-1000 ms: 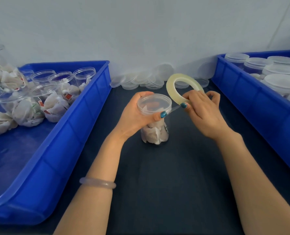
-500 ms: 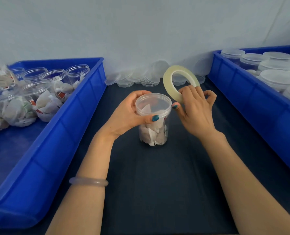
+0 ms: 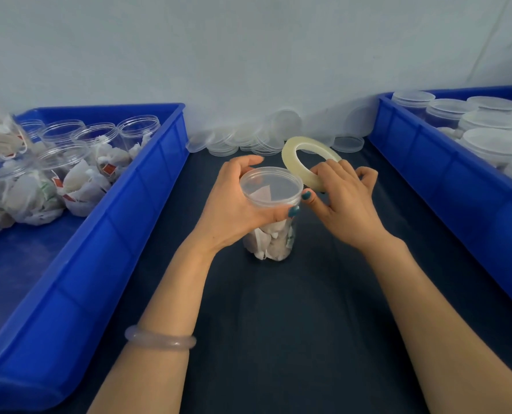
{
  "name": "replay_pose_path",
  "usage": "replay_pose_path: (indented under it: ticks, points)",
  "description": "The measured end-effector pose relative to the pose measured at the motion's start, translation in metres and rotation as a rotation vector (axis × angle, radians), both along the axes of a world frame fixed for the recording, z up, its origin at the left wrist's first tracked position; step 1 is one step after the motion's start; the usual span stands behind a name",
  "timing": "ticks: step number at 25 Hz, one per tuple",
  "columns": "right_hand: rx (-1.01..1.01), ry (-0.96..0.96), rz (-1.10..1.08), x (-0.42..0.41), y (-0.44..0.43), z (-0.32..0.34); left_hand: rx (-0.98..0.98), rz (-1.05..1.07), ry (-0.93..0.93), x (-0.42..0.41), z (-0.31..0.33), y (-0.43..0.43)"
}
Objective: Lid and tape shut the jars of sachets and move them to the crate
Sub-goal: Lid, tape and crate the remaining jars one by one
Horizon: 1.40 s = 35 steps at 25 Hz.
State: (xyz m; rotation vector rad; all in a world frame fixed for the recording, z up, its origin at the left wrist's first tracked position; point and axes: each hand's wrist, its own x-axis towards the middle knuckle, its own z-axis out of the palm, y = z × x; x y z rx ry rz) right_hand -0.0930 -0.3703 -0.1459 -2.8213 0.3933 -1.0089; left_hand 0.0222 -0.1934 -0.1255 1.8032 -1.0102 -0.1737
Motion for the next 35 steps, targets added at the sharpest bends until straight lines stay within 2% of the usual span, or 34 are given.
replay_pose_path:
  ticks: [7,10,14,21,28,32,35]
  points:
    - [0.085,0.010,0.078,-0.006,-0.007,0.005,0.001,-0.031,-0.052,0.012,0.002,0.010]
    - [0.049,0.004,0.102,-0.011,-0.013,0.006,-0.011,-0.057,-0.046,0.013,0.003,0.012]
    - [-0.032,-0.020,0.006,-0.009,-0.011,0.005,-0.002,-0.105,-0.033,0.015,0.004,0.014]
    - [0.042,-0.006,-0.026,-0.004,-0.006,0.000,-0.002,-0.214,0.111,0.011,-0.004,0.008]
    - [-0.024,0.007,-0.007,-0.005,-0.007,0.004,-0.039,-0.059,0.075,-0.003,-0.004,-0.008]
    - [0.086,0.129,0.017,-0.005,-0.008,0.006,-0.007,-0.053,0.024,0.003,-0.003,-0.003]
    - [0.052,0.074,0.097,-0.011,-0.011,0.009,0.007,-0.027,-0.058,0.005,-0.002,0.000]
